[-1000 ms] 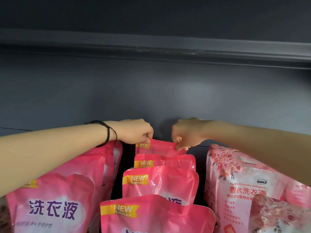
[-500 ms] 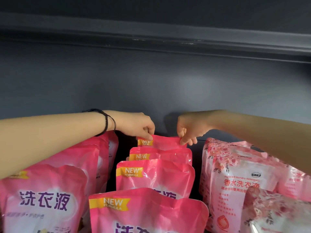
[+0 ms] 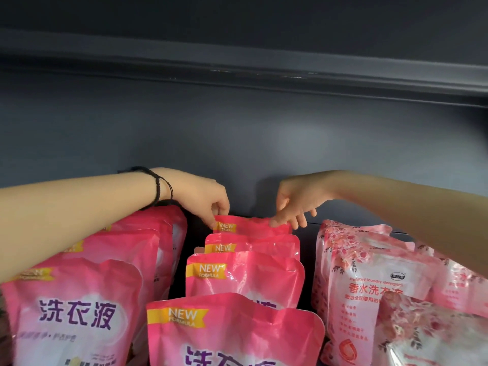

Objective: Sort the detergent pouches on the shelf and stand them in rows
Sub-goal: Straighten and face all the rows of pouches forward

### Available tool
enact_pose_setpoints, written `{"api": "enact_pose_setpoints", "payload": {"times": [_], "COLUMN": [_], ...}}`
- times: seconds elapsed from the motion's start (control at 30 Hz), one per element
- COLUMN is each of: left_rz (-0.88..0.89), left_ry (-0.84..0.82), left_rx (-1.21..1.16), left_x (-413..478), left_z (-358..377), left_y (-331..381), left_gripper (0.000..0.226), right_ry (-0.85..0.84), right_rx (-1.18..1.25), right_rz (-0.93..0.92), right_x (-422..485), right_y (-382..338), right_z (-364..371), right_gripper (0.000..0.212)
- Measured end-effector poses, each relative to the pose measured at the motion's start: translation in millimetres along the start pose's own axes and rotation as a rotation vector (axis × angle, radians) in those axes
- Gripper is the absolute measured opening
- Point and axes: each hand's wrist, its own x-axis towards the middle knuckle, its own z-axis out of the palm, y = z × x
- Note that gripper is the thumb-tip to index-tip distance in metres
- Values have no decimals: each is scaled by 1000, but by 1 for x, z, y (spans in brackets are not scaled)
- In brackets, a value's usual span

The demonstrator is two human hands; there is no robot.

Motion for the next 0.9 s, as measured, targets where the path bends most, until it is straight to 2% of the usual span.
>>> {"api": "enact_pose_setpoints", "payload": {"times": [0.1, 0.17, 0.23, 0.3, 0.4, 0.53, 0.9], "left_rz": [-7, 12, 35, 57, 72, 106, 34], "left_ry": [50, 128, 136, 119, 103, 126, 145], "left_rx": [-83, -107, -100, -17, 250, 296, 317], "left_x": [2, 6, 12, 18, 28, 43, 48], "left_z": [-16, -23, -26, -23, -12, 2, 1], "left_y": [-5, -8, -12, -14, -14, -14, -29], "left_gripper": [14, 14, 19, 23, 26, 18, 13], "right_ry": [105, 138, 142, 141, 96, 96, 143], "right_rx": [33, -26, -108, -203, -319, -429, -387], "right_rz": [15, 7, -1, -3, 9, 28, 67], "right_x": [-1, 0, 3, 9, 20, 35, 46], "right_y": [10, 16, 18, 18, 16, 18, 17], "right_z": [-9, -14, -18, -21, -16, -3, 0], "right_gripper": [31, 26, 19, 12, 15, 16, 16]}}
